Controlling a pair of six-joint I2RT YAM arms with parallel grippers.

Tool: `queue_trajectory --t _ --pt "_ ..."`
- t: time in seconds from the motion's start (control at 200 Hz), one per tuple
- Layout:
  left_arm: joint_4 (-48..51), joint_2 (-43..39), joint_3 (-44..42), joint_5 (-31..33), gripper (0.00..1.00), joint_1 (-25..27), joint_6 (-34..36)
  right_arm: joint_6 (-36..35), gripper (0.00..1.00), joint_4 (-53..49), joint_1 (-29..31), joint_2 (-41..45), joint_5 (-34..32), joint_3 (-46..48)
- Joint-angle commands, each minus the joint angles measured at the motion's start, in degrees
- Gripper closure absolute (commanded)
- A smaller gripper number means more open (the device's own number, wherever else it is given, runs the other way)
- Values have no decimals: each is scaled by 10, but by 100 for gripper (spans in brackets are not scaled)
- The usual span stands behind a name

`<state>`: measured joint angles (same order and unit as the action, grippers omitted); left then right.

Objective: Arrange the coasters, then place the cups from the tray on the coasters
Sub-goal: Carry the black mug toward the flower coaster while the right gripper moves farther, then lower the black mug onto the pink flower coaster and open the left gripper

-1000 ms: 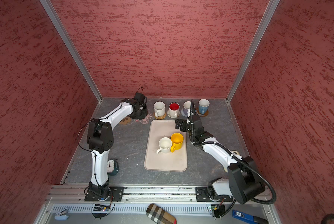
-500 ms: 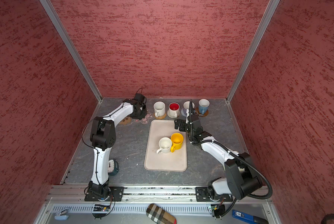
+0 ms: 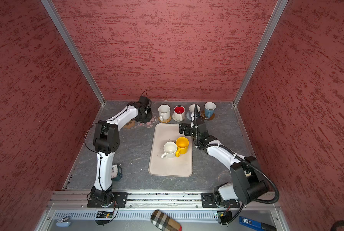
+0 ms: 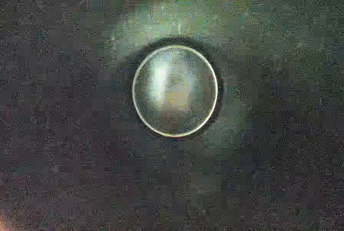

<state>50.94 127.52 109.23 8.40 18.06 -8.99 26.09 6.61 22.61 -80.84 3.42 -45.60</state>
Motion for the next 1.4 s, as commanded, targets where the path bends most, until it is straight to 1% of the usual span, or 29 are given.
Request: queue_trajectory --t 0.0,0.065,0.16,0.511,0.691,0.937,1.057,1.232,1.328,1.398 --pt "-39 1 18 5 100 1 3 -2 1 20 -5 -1 6 -9" --pt "-39 3 18 2 100 1 2 -1 1 20 -5 0 5 -8" --pt "-37 6 18 1 95 3 0 -1 1 19 -5 1 4 -8" --pt "-45 1 -7 4 89 1 -7 0 1 19 -5 6 4 -6" --pt "-47 -3 -15 3 83 2 -11 1 1 19 -5 9 4 -4" --pt "-49 -5 -24 4 68 2 -14 1 1 17 -5 13 4 -3" --pt "-49 -8 -29 4 63 3 -16 0 1 17 -5 17 2 0" --pt "-48 -20 -35 7 53 3 -16 0 1 15 -5 23 2 0" --pt "-47 -30 -40 2 43 5 -11 0 1 16 -5 29 3 3" --pt "-48 -42 -46 3 31 7 -4 1 1 15 -5 30 4 3"
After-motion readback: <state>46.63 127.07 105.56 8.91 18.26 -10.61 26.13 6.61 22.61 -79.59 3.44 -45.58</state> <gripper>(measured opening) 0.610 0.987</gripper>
